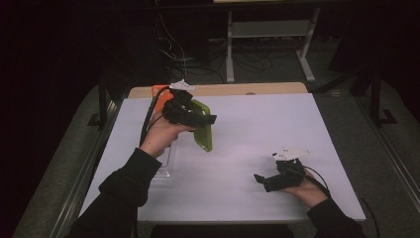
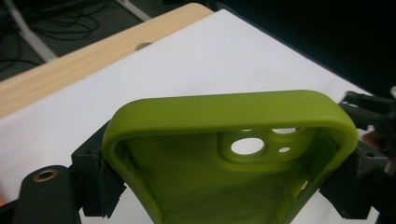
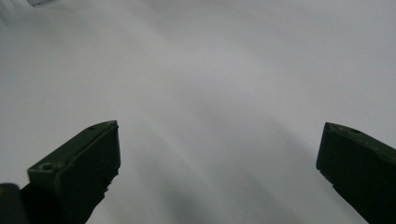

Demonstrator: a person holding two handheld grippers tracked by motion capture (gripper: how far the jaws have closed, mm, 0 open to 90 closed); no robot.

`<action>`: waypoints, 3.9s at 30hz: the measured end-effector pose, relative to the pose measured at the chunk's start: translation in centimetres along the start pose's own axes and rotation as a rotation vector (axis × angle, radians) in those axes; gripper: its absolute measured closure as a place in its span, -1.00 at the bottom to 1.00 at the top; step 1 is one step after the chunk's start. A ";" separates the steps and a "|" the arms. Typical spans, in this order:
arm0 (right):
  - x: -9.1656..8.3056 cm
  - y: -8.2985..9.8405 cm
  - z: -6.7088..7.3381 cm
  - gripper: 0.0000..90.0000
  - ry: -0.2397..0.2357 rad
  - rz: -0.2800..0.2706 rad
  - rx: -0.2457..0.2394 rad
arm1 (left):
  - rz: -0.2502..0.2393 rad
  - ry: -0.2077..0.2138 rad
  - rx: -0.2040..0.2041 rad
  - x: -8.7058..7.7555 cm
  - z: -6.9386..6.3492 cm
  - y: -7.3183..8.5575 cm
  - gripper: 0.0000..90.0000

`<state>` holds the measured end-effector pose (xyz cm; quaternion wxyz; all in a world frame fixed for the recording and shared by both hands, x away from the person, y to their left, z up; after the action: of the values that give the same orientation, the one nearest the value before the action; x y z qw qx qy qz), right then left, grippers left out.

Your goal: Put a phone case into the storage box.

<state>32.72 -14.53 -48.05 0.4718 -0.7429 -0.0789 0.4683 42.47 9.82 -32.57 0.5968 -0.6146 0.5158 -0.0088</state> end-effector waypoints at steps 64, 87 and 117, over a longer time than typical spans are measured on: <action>-0.5 0.4 -0.3 -1.00 0.006 -0.011 0.011 | -0.087 -0.498 -0.213 -1.7 13.9 -2.6 -0.68; -0.7 0.4 -0.2 -1.00 0.003 -0.010 0.011 | -0.096 -0.631 -0.327 0.8 17.2 -1.3 -0.68; -0.8 0.3 -0.3 -1.00 0.008 -0.016 0.013 | -0.031 -0.683 -0.323 3.2 18.9 0.8 -0.70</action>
<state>32.41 -15.34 -47.79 0.4806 -0.7410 -0.0800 0.4621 55.33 21.67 -40.60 0.6295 -0.6761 0.2725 0.2689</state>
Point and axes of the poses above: each handheld gripper's, and its own axes: x roughly forward along the jaws, y roughly out of its underside, z roughly to its left, the point moved 7 cm from there along x, roughly forward along the jaws, and after that the axes turned 12 degrees about -x, right-handed, at the moved point
